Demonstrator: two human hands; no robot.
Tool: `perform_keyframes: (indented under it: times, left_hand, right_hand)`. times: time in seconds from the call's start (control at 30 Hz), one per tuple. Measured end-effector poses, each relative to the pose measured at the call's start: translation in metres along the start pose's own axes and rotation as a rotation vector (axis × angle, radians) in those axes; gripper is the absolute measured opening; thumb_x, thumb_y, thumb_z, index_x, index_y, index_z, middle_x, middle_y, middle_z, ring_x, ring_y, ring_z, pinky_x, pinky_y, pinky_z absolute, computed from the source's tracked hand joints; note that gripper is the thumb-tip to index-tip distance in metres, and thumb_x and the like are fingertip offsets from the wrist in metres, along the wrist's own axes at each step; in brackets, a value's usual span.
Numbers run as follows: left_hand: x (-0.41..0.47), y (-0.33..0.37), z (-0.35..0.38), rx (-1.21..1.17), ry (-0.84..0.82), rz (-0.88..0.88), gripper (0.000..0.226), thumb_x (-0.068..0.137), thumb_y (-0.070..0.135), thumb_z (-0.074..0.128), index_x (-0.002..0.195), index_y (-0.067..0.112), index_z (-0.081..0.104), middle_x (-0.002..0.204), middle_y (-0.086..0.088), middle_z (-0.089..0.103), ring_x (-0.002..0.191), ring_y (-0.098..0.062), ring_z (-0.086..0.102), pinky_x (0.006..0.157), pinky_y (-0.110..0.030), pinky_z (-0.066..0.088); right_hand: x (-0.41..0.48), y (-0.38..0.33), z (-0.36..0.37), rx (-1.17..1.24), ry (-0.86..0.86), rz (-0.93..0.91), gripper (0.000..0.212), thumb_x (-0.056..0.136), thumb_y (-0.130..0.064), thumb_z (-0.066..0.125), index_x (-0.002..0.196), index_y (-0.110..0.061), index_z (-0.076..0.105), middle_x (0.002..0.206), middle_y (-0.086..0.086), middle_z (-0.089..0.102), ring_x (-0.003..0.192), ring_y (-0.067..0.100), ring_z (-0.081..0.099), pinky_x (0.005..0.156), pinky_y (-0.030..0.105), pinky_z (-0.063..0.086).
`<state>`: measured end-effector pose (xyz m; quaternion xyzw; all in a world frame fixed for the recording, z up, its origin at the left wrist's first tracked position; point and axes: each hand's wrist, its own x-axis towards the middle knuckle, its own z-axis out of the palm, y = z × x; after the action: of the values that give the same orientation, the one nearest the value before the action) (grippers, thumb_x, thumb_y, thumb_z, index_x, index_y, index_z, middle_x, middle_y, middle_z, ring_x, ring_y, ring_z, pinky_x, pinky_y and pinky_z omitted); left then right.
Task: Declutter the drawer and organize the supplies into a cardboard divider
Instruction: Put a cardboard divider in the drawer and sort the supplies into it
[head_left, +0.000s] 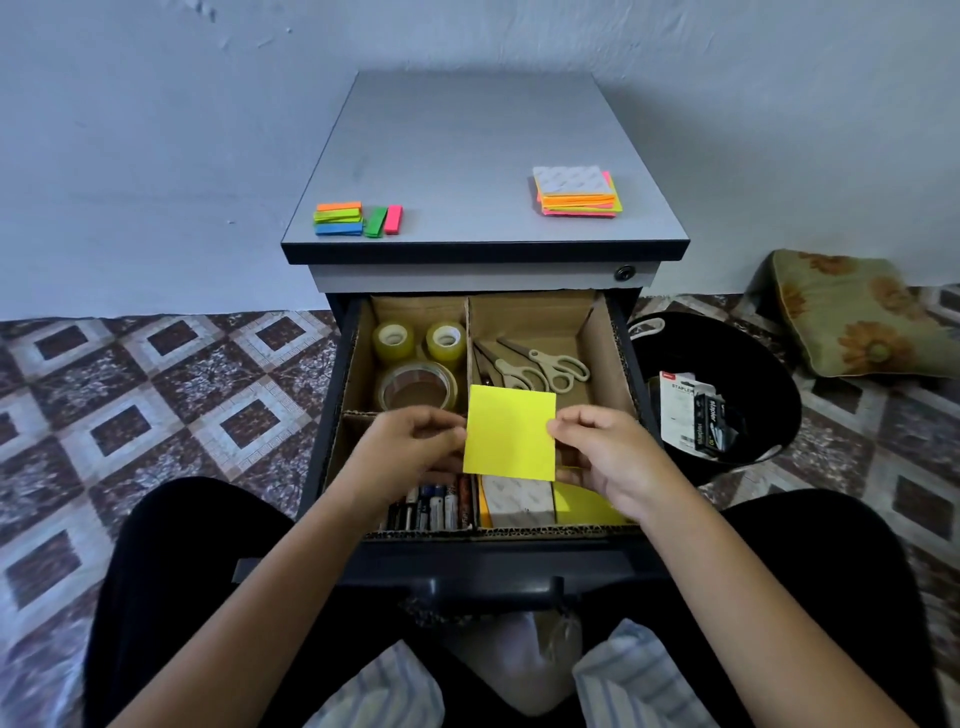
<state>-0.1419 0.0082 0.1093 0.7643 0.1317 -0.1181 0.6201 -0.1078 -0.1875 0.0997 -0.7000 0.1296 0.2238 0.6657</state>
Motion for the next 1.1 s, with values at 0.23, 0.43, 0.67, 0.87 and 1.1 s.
perform_keyframes:
  times: [0.23, 0.43, 0.67, 0.87, 1.1]
  left_hand:
    - [0.032, -0.016, -0.043, 0.678, 0.536, 0.367, 0.029, 0.095, 0.020, 0.049, 0.121, 0.008, 0.058, 0.123, -0.012, 0.054, 0.112, -0.024, 0.049, 0.092, -0.029, 0.039]
    - [0.062, -0.036, -0.062, 0.705, 0.498, 0.170, 0.052, 0.098, 0.033, 0.041, 0.144, 0.009, 0.033, 0.146, -0.018, 0.033, 0.134, -0.034, 0.033, 0.109, -0.047, 0.033]
    - [0.065, -0.040, -0.058, 0.717, 0.428, 0.085, 0.058, 0.099, 0.036, 0.036, 0.149, 0.010, 0.020, 0.148, -0.016, 0.033, 0.134, -0.033, 0.035, 0.105, -0.045, 0.035]
    - [0.065, -0.041, -0.058, 0.723, 0.438, 0.094, 0.058, 0.099, 0.033, 0.038, 0.149, 0.010, 0.020, 0.147, -0.016, 0.033, 0.132, -0.033, 0.037, 0.103, -0.044, 0.037]
    - [0.066, -0.040, -0.058, 0.722, 0.429, 0.086, 0.058, 0.099, 0.032, 0.038, 0.149, 0.011, 0.019, 0.148, -0.016, 0.032, 0.132, -0.033, 0.037, 0.102, -0.043, 0.037]
  right_hand:
    - [0.001, 0.014, -0.022, -0.182, -0.049, 0.111, 0.014, 0.092, -0.002, 0.055, 0.079, -0.008, 0.057, 0.070, 0.006, 0.053, 0.059, 0.013, 0.052, 0.048, 0.021, 0.053]
    - [0.017, 0.028, -0.009, -0.298, -0.007, 0.133, 0.002, 0.089, -0.001, 0.059, 0.091, 0.000, 0.060, 0.074, 0.009, 0.059, 0.063, 0.016, 0.059, 0.054, 0.022, 0.056]
    - [0.023, 0.041, 0.000, -0.906, 0.179, -0.114, 0.014, 0.084, -0.020, 0.069, 0.074, -0.017, 0.060, 0.078, 0.001, 0.062, 0.064, 0.013, 0.057, 0.054, 0.019, 0.044]
    - [0.025, 0.043, 0.001, -0.800, 0.204, -0.083, 0.004, 0.082, -0.013, 0.069, 0.082, -0.016, 0.067, 0.085, 0.008, 0.069, 0.073, 0.022, 0.068, 0.073, 0.035, 0.058]
    - [0.020, 0.038, -0.003, -0.912, 0.135, -0.100, 0.017, 0.086, -0.016, 0.063, 0.087, -0.003, 0.073, 0.086, 0.014, 0.072, 0.079, 0.027, 0.067, 0.073, 0.035, 0.056]
